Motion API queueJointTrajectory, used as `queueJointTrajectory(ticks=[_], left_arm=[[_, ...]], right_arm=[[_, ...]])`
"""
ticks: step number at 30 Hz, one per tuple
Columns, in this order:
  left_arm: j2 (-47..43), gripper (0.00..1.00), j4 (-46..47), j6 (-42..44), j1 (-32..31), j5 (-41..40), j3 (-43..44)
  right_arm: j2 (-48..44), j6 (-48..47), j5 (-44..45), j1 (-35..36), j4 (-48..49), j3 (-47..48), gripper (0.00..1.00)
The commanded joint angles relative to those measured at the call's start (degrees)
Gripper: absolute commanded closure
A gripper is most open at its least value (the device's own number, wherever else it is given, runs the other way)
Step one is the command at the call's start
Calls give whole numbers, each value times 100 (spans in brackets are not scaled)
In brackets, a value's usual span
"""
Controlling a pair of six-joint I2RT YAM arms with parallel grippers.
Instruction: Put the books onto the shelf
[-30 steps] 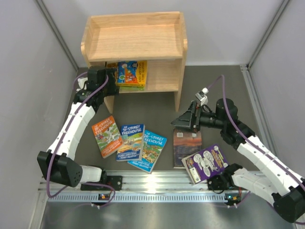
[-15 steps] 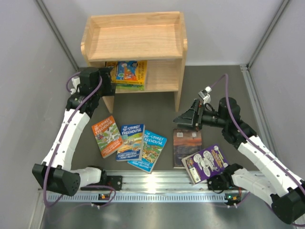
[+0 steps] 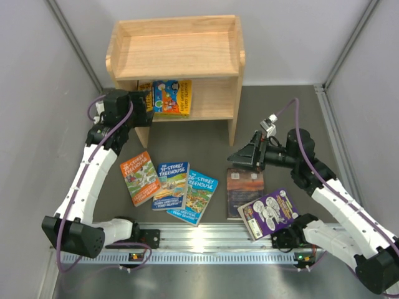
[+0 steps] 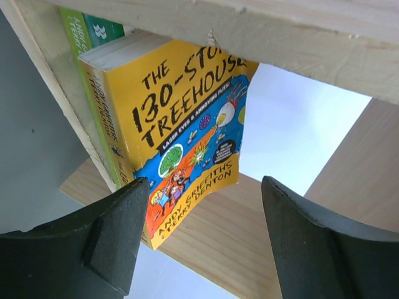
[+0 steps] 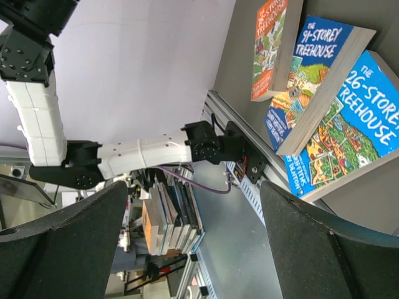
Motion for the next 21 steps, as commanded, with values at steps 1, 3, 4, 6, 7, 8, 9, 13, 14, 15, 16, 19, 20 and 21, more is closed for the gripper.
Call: queueJointTrajectory(ticks=[1, 3, 4, 6, 7, 8, 9, 13, 14, 15, 16, 19, 20, 21], left_arm=[[-63, 23, 167, 26, 30, 185, 1], [-72, 24, 167, 97, 30, 229, 10], [-81, 24, 158, 123, 30, 247, 10], [-81, 24, 89, 158, 30, 273, -25], [-89, 24, 71, 158, 30, 282, -42], [-98, 25, 79, 167, 30, 308, -95], [-98, 25, 79, 167, 30, 317, -104], [-55, 25, 71, 237, 30, 379, -95], [-28, 25, 70, 263, 30, 388, -87], [-11, 26, 70, 290, 30, 405, -78], [-19, 26, 70, 308, 30, 414, -69], [-10, 26, 53, 325, 30, 414, -78], [-10, 26, 53, 334, 30, 414, -69], [-2, 26, 53, 351, 22, 432, -60]], right_arm=[[-174, -39, 1, -66, 274, -31, 13], [-227, -31, 18, -75, 256, -83, 14], [-245, -22, 27, -75, 265, -110, 14], [-288, -4, 45, -75, 265, -171, 13], [-297, 5, 53, -66, 256, -189, 14], [-324, 5, 62, -74, 265, -206, 14], [-333, 13, 62, -75, 256, -207, 14], [-368, 5, 71, -75, 256, -259, 14], [-377, 13, 71, -83, 256, -277, 14], [-377, 5, 71, -75, 256, -286, 14], [-377, 13, 71, -75, 256, -286, 14], [-368, -13, 54, -83, 265, -286, 14], [-350, -22, 45, -92, 256, -286, 14], [-342, -39, 27, -83, 265, -286, 14]])
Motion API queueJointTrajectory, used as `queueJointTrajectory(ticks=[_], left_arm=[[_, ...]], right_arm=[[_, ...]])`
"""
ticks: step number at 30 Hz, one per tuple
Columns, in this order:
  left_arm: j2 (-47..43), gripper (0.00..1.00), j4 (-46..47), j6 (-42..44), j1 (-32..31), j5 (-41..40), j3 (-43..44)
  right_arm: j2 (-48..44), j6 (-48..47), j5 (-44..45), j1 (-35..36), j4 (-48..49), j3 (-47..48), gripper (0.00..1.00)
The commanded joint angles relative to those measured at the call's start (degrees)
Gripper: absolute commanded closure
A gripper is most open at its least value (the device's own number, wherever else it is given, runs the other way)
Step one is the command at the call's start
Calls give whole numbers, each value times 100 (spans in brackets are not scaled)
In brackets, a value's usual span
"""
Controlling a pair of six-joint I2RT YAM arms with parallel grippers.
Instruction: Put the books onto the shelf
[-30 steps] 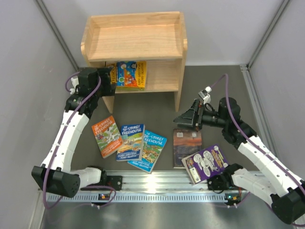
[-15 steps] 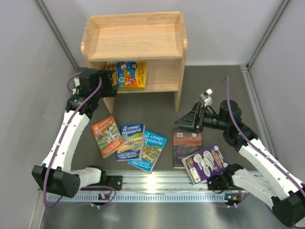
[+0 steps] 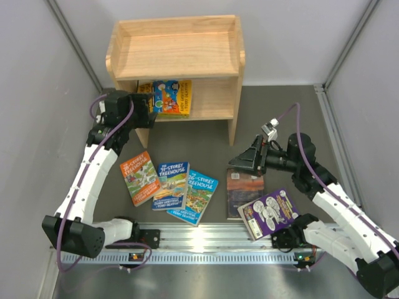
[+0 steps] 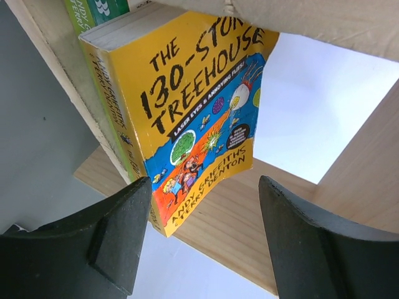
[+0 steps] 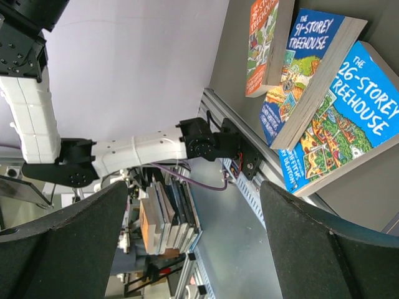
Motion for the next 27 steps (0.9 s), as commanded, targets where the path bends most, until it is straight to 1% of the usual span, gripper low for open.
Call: queueJointTrajectory(ticks=[1, 7, 12, 22, 27], left_arm=[[14, 26, 55, 157, 30, 49, 23], [102, 27, 46, 228, 21, 172, -3], [216, 27, 116, 245, 21, 85, -4], [585, 27, 266, 219, 30, -249, 330], [787, 27, 380, 157, 30, -276, 532]], right_arm=[[-62, -48, -25, -85, 258, 40, 14], [70, -127, -87, -138, 267, 75, 14], [202, -180, -139, -173, 302, 128, 14], [377, -250, -219, -288, 346, 172, 14], [474, -259, -228, -297, 381, 181, 14]])
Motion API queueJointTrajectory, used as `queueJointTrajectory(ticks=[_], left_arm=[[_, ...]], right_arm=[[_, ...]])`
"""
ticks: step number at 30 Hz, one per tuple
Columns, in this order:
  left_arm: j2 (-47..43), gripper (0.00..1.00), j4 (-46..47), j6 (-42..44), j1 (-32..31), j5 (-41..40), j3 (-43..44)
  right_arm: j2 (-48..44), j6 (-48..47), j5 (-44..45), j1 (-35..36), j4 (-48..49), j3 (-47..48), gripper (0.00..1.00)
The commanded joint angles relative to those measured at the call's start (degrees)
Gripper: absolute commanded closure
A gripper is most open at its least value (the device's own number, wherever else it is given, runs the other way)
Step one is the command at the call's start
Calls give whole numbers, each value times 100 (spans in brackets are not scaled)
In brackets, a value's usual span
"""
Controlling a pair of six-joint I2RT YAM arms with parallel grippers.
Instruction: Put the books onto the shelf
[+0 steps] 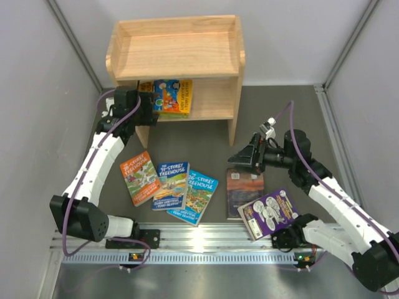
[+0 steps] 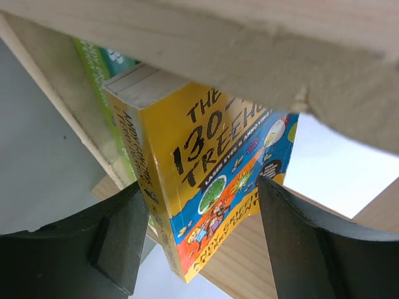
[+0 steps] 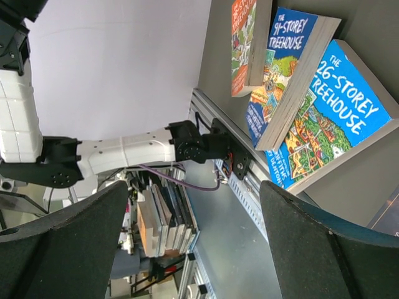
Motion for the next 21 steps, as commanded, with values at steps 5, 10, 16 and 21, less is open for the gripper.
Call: queueJointTrajectory(ticks=[5, 10, 16, 21], left_arm=[[241, 27, 420, -92, 30, -97, 527], [93, 27, 218, -13, 30, 97, 571], [-557, 27, 8, 22, 39, 202, 106], [-1084, 23, -441, 390, 39, 264, -96]], right_arm=[[107, -106, -77, -91, 425, 196, 14], [134, -88, -68, -82, 434, 179, 14], [64, -27, -50, -82, 443, 108, 14], [-42, -210, -15, -82, 242, 169, 14]])
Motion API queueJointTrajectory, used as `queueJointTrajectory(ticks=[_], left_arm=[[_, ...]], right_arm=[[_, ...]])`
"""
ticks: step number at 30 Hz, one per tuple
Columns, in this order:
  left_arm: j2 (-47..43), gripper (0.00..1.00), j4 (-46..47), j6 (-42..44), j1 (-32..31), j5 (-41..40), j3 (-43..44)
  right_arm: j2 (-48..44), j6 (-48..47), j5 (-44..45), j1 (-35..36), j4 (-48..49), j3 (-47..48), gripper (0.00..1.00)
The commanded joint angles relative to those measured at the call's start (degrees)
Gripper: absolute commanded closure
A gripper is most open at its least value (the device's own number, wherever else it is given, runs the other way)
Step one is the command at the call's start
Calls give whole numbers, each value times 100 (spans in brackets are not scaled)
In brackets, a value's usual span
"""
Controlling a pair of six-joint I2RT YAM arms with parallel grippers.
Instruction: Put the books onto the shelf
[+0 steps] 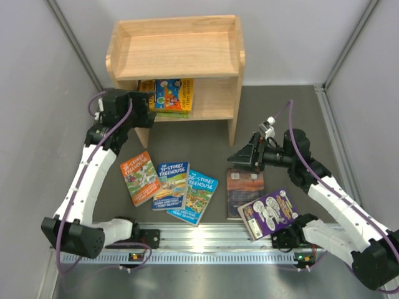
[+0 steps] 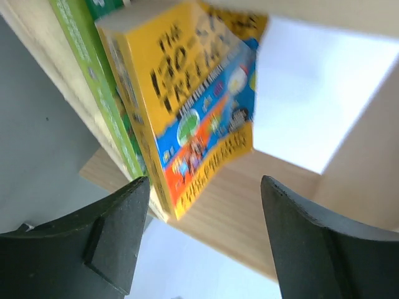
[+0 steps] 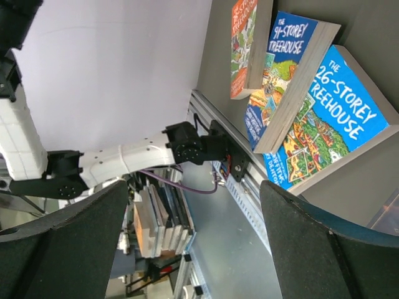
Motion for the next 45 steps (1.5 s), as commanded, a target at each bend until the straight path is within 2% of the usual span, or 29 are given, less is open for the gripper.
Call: queueJointTrajectory(ticks=[1, 6, 8, 12, 13, 16, 18, 22, 26, 27, 31, 33, 37, 45], left_arm=[[-608, 19, -373, 571, 39, 26, -101], [-1285, 7, -1338, 1899, 39, 17, -539], [-1733, 1, -1621, 2427, 39, -88, -795], [-2516, 1, -2421, 2911, 39, -431, -1558], [-2743, 1, -2726, 2921, 39, -562, -1665], [-3131, 1, -2887, 3052, 39, -905, -2192], [-3246, 1, -2739, 3271, 39, -967, -2526], [-3124, 1, -2589, 3483, 48, -1275, -2957], [-2826, 1, -2177, 3851, 205, -1319, -3063], [-2546, 1, -2054, 4087, 310, -1293, -3029], [-2087, 1, -1439, 4730, 1757, -416, -3247], [-1999, 1, -1210, 4749, 1770, -563, -3309], [-1963, 1, -1007, 4732, 1945, -730, -3520], [-1963, 1, -453, 4240, 2219, -230, -4329]], right_arm=[[-132, -453, 15, -69, -143, 300, 14], [140, -1123, 357, 159, -786, 819, 14], [439, -1325, 699, 606, -927, 1100, 14], [1422, -1545, 1280, 1922, -980, 1750, 14], [1929, -1554, 1325, 2091, -980, 2013, 14], [2870, -1554, 1421, 2558, -928, 2575, 16], [3294, -1571, 1431, 2777, -831, 2893, 16], [4602, -1800, 1387, 3033, -997, 4228, 16], [5536, -1835, 1570, 3086, -1147, 5230, 16], [5703, -1844, 1632, 3104, -1234, 5580, 15], [6581, -1905, 2010, 3174, -1296, 6286, 15], [6872, -1923, 2291, 3209, -1419, 6662, 15], [7610, -1862, 2652, 3235, -1508, 6998, 15], [8543, -1861, 2977, 3236, -1525, 7386, 14]])
